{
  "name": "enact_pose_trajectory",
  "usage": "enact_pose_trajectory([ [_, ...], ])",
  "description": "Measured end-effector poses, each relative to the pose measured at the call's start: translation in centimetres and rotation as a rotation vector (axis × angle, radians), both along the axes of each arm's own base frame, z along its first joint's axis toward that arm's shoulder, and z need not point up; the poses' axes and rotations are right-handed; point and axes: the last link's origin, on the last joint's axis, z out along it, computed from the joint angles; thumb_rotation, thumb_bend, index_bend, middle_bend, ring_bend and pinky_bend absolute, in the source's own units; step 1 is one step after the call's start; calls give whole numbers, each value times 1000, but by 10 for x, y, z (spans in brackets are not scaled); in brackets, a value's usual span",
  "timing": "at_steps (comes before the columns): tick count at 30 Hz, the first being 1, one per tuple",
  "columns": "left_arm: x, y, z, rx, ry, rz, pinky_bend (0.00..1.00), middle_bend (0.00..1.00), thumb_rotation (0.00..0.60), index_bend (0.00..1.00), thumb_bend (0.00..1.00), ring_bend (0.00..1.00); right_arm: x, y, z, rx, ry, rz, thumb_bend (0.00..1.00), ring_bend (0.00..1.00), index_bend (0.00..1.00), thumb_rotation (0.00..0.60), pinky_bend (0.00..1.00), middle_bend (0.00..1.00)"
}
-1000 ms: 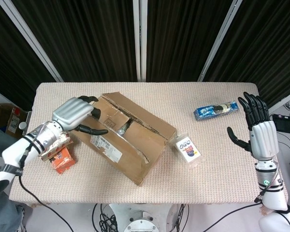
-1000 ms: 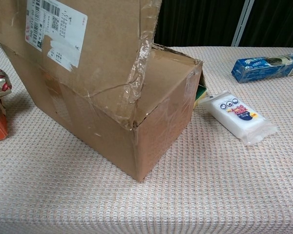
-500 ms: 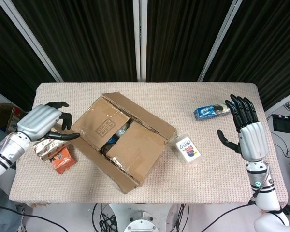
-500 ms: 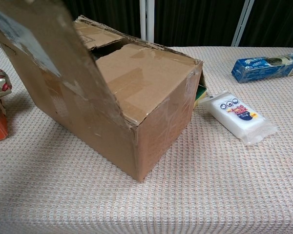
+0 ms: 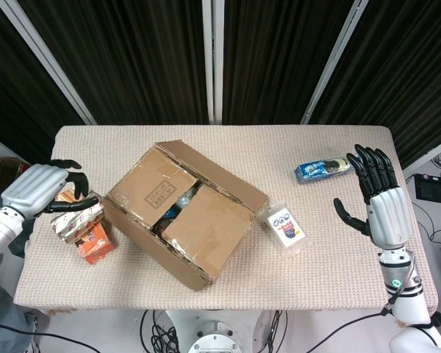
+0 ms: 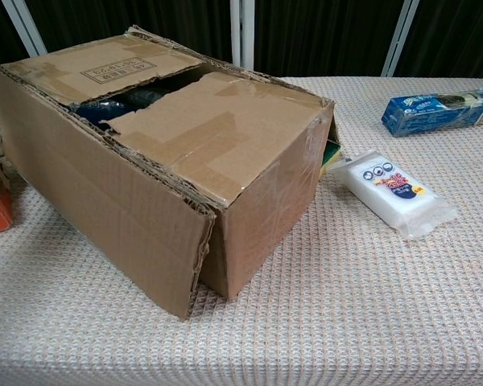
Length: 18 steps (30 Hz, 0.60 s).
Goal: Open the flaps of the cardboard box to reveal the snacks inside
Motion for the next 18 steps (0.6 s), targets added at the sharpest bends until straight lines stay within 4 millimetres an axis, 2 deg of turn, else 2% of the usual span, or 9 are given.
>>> enact_pose_trajectory([
  [3, 3, 3, -9, 4, -35, -35, 205, 382, 2, 346, 0, 177, -3, 2, 2, -5, 0, -6, 249, 0, 0, 600, 0, 0],
  [4, 3, 4, -13, 3, -46, -47, 205, 360, 20, 316, 0, 173, -3, 3, 3, -7, -2, -7, 249, 0, 0, 600, 0, 0],
  [7, 3, 7, -26, 2, -68, -71, 205, 251, 214, 165, 0, 147, -7, 5, 7, -20, -4, -13, 248, 0, 0, 600, 0, 0],
  [8, 2, 8, -30, 2, -68, -80, 205, 200, 296, 113, 0, 131, -8, 5, 9, -25, -4, -15, 248, 0, 0, 600, 0, 0],
  [9, 2, 9, -34, 3, -66, -89, 205, 172, 332, 92, 0, 122, -9, 6, 11, -31, -5, -16, 249, 0, 0, 600, 0, 0],
  [11, 4, 10, -48, 0, -65, -115, 204, 149, 355, 75, 0, 110, -10, 7, 15, -42, -4, -18, 250, 0, 0, 600, 0, 0],
  [15, 12, 14, -82, -24, -84, -161, 202, 131, 355, 64, 0, 87, -13, 11, 24, -66, -3, -24, 249, 0, 0, 600, 0, 0],
  [18, 22, 16, -104, -33, -76, -209, 196, 77, 390, 46, 0, 55, -15, 14, 29, -74, -4, -30, 250, 0, 0, 600, 0, 0],
])
